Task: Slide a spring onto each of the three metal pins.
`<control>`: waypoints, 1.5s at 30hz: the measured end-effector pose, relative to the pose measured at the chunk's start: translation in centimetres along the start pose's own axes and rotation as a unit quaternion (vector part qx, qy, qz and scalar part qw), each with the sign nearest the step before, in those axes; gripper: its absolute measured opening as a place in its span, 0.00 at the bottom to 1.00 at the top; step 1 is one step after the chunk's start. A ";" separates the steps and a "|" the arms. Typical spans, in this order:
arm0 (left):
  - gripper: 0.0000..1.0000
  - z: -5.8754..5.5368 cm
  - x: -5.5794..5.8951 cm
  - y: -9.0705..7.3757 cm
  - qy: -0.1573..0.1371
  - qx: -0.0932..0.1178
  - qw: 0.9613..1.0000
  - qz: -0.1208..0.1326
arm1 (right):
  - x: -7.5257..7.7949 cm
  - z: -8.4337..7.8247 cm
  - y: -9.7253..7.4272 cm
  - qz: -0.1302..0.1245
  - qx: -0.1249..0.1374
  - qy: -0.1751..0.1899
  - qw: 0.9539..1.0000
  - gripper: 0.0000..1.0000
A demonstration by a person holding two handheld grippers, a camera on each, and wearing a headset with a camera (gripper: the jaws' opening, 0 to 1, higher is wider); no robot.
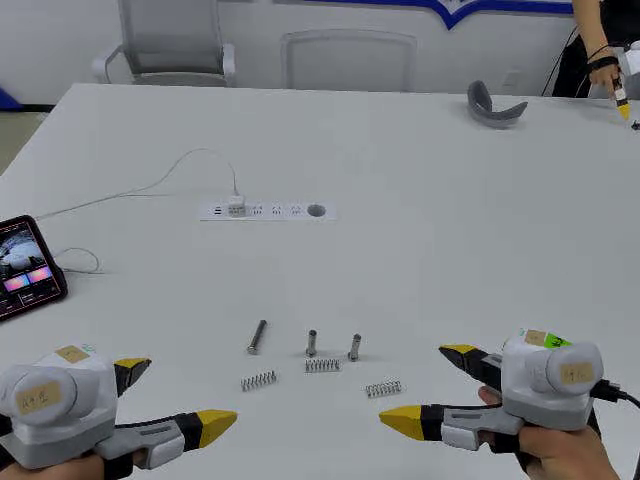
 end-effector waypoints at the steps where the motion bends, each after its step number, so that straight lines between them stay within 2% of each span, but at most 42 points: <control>1: 0.88 0.0 0.0 0.0 0.000 0.000 1.000 0.000 | 0.0 -0.1 0.0 -0.001 -0.001 0.001 1.000 0.91; 14: 0.86 -0.8 -1.4 1.4 -0.012 -0.016 1.000 0.002 | -0.1 -1.2 0.0 -0.005 -0.010 0.013 1.000 0.95; 18: 0.87 -0.7 -1.5 1.9 -0.008 -0.021 1.000 0.001 | -0.3 -1.5 0.1 -0.004 -0.011 0.019 1.000 0.95; 24: 0.87 -0.6 -2.2 3.5 -0.005 -0.031 0.999 -0.005 | -0.6 -1.7 0.4 -0.003 -0.012 0.022 1.000 0.95; 32: 0.86 -0.2 -2.4 5.3 0.002 -0.043 0.999 -0.015 | -1.1 -2.3 0.7 -0.008 -0.022 0.024 0.999 0.96; 34: 0.86 -0.2 -2.9 5.9 0.003 -0.046 0.999 -0.016 | -1.1 -2.5 0.7 -0.009 -0.024 0.024 0.999 0.96; 45: 0.83 0.8 -3.7 8.0 0.001 -0.045 0.999 -0.021 | -1.3 -3.4 0.7 -0.010 -0.032 0.035 0.999 0.94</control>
Point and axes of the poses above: the centre of the closed fingertips' face, and the gripper's own axes: y roughly forward along the fingers, x roughly to its right, z roughly out of its top, the point moved 5 cm from there along -y, roughly backward along the fingers, and after that the axes turned 4 degrees about -x, right-handed, at the moved point
